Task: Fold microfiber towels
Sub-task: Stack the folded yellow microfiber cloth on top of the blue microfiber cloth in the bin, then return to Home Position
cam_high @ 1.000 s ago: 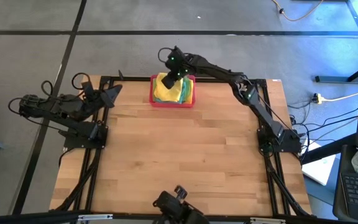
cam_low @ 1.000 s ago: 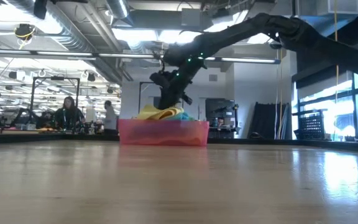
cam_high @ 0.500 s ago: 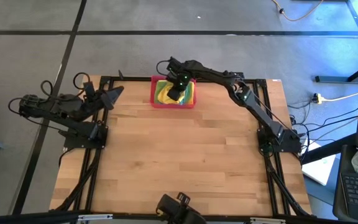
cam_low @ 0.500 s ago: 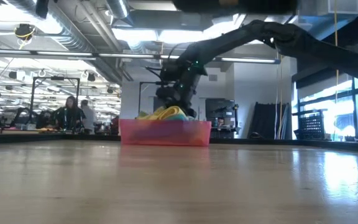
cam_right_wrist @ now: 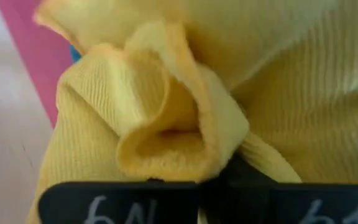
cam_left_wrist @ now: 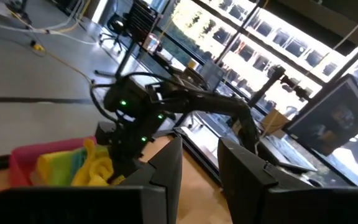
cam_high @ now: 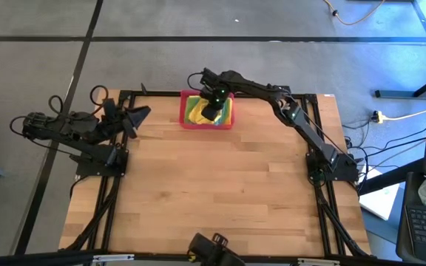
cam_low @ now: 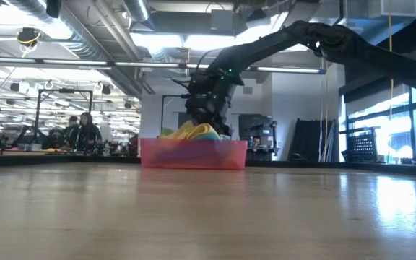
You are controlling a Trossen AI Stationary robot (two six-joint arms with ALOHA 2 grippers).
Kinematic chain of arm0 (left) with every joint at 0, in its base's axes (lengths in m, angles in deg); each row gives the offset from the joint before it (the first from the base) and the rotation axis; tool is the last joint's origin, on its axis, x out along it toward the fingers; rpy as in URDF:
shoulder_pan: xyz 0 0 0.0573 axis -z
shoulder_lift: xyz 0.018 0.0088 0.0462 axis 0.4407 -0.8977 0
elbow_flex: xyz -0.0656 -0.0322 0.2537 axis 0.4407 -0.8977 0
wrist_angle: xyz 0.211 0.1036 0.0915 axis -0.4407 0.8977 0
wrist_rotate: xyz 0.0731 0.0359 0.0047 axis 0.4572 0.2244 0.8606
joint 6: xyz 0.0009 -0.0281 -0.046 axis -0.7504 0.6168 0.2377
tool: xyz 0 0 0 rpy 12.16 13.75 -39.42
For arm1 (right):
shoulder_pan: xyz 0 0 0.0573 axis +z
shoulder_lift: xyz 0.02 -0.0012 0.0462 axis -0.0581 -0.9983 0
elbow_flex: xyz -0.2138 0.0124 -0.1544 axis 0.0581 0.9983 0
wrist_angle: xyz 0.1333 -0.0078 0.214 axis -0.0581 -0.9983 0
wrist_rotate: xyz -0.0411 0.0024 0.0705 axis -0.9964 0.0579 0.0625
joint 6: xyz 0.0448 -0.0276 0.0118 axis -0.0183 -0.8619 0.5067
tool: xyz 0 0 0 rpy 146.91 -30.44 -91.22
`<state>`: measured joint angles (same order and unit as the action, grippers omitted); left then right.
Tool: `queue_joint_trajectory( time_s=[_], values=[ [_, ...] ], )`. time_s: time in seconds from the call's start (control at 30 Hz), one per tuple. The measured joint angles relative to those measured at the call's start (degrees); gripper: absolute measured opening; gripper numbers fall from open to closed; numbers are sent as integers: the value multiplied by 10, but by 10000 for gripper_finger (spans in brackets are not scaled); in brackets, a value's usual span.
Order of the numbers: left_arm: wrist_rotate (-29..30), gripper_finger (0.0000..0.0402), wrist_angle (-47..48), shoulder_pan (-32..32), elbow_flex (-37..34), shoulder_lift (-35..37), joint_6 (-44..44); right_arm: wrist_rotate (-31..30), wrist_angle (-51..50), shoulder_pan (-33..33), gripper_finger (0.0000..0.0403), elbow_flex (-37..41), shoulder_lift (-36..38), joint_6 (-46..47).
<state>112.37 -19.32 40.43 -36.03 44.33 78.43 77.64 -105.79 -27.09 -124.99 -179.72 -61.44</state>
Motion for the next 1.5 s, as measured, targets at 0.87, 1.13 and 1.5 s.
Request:
queue_joint_trajectory(
  time_s=[0.87,1.13,1.5],
  values=[
    [-77,65,130,0,0,103,-32,67,-3,-5,4,5,180,-34],
    [-84,15,127,0,-14,204,-107,60,64,-2,8,201,309,32],
    [-149,1,-166,0,-271,294,-118,11,401,27,11,708,664,275]
  ],
)
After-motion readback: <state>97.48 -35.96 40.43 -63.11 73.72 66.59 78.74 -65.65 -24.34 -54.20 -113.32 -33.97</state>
